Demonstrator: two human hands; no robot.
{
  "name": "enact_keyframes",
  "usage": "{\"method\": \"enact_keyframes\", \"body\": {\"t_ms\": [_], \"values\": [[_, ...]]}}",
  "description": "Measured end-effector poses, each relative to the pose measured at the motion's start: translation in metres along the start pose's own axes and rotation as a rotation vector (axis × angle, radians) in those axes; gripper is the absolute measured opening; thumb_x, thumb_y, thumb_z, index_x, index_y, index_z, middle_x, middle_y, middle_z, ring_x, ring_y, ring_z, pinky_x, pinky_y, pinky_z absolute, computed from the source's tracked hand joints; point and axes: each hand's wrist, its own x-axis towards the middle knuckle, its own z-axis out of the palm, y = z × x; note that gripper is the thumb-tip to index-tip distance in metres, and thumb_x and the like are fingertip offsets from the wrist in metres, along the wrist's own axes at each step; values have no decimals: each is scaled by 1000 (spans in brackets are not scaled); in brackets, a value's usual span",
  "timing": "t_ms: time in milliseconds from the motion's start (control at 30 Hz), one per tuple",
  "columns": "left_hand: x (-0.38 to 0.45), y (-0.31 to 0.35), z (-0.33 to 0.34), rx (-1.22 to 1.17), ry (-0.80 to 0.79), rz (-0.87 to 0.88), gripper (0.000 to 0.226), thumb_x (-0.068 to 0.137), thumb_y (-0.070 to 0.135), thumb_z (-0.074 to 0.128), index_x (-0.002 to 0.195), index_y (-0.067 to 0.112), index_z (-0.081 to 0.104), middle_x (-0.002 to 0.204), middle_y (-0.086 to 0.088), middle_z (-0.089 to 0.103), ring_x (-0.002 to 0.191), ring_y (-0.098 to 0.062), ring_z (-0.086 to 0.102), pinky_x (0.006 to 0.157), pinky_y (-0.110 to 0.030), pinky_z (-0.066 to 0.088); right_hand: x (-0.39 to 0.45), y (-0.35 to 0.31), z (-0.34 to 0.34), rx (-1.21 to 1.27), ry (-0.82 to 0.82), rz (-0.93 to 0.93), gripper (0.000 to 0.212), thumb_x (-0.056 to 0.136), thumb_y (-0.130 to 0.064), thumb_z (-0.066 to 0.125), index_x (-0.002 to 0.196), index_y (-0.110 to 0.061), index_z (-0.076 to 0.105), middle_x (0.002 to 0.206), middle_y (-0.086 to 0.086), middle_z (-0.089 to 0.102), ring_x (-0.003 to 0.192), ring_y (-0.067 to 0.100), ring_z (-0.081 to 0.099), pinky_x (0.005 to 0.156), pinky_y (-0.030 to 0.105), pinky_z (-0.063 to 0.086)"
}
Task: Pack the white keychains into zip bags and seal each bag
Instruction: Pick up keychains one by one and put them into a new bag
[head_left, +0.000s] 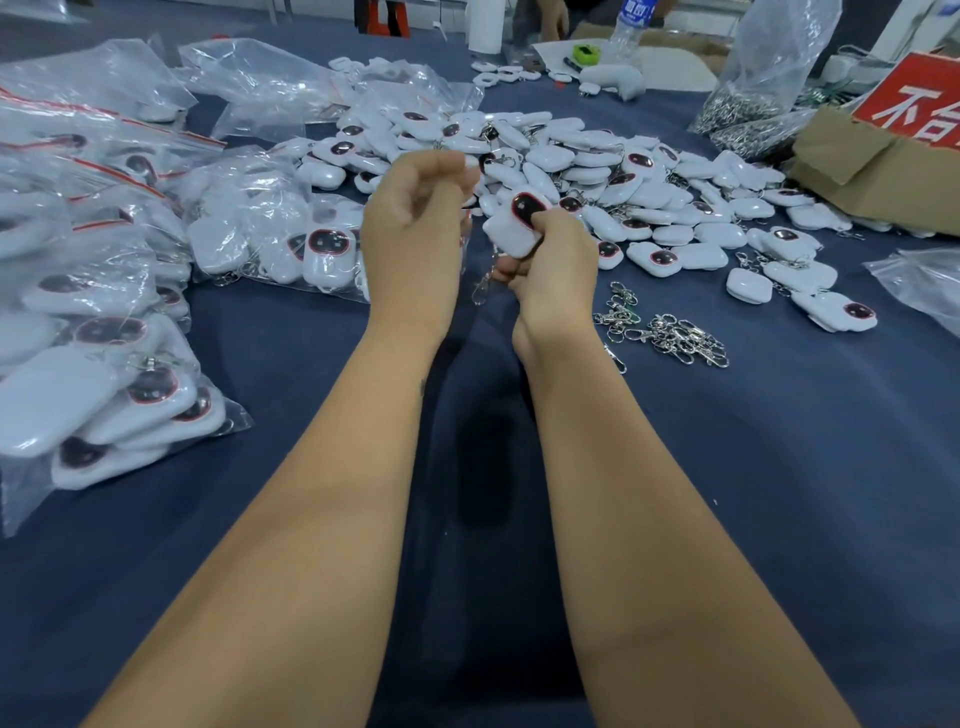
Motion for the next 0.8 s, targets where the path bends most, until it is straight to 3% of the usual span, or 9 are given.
{"method": "enact_keyframes", "body": {"t_ms": [100, 200, 267, 367, 467, 567, 667, 733, 800], "values": [[0, -5, -9, 622, 78, 234, 19, 86, 19, 56, 104, 22, 62, 94, 12, 63, 104, -15, 56, 84, -24, 43, -3, -7, -4, 66, 21, -30, 8, 94, -4, 48, 87, -9, 46, 80, 9, 48, 50, 16, 45, 57, 30, 45], [5, -16, -14, 1187, -8, 152, 43, 84, 40, 62, 121, 19, 58, 121, -5, 56, 121, -31, 40, 92, -36, 31, -4, -7, -4, 83, 27, -41, 7, 92, -1, 49, 93, -8, 47, 79, 4, 51, 56, 19, 59, 69, 32, 55], [6, -17, -16, 1279, -7, 117, 40, 86, 40, 61, 120, 19, 61, 123, -10, 56, 122, -33, 39, 93, -39, 31, -5, -8, -4, 93, -10, -27, 11, 92, 0, 49, 90, -11, 48, 81, 2, 53, 70, 23, 67, 78, 32, 55], [7, -15, -19, 1191, 29, 155, 28, 91, 30, 55, 111, 16, 70, 110, -9, 66, 119, -33, 44, 89, -39, 37, -5, -8, -2, 147, -71, 14, 18, 90, 4, 51, 85, -13, 49, 84, 4, 57, 89, 27, 63, 83, 32, 51], [7, -10, -19, 956, 115, 82, 23, 92, 25, 51, 95, 18, 72, 90, -1, 70, 97, -24, 60, 71, -29, 40, -4, -3, 2, 84, -112, 11, 19, 90, 7, 55, 95, -11, 50, 91, 8, 59, 84, 22, 59, 78, 28, 51], [9, -4, -19, 720, 192, 41, 18, 90, 24, 53, 87, 19, 70, 73, 9, 64, 77, -14, 60, 62, -23, 40, -8, 5, 6, -92, -192, -60, 24, 89, 4, 63, 108, -7, 53, 91, 7, 64, 80, 18, 62, 80, 32, 53], [10, 0, -20, 592, 231, 70, 13, 90, 21, 54, 86, 22, 66, 69, 17, 57, 75, -6, 56, 61, -9, 37, -11, 10, 7, -426, -253, -234, 12, 89, -4, 66, 86, -14, 59, 74, -3, 63, 70, 10, 56, 70, 28, 48], [9, 0, -20, 559, 241, 105, 12, 90, 21, 54, 83, 24, 63, 71, 17, 58, 77, -6, 56, 67, -12, 40, -11, 13, 8, -547, -277, -285, 30, 89, -10, 66, 65, -23, 54, 60, -10, 54, 60, 4, 48, 62, 19, 40], [9, -1, -19, 556, 239, 131, 11, 89, 23, 53, 83, 24, 63, 79, 13, 63, 81, -9, 59, 73, -20, 45, -8, 17, 8, -676, -275, -329, 40, 89, -15, 65, 54, -25, 49, 64, 0, 51, 71, 15, 44, 66, 24, 38]]}}
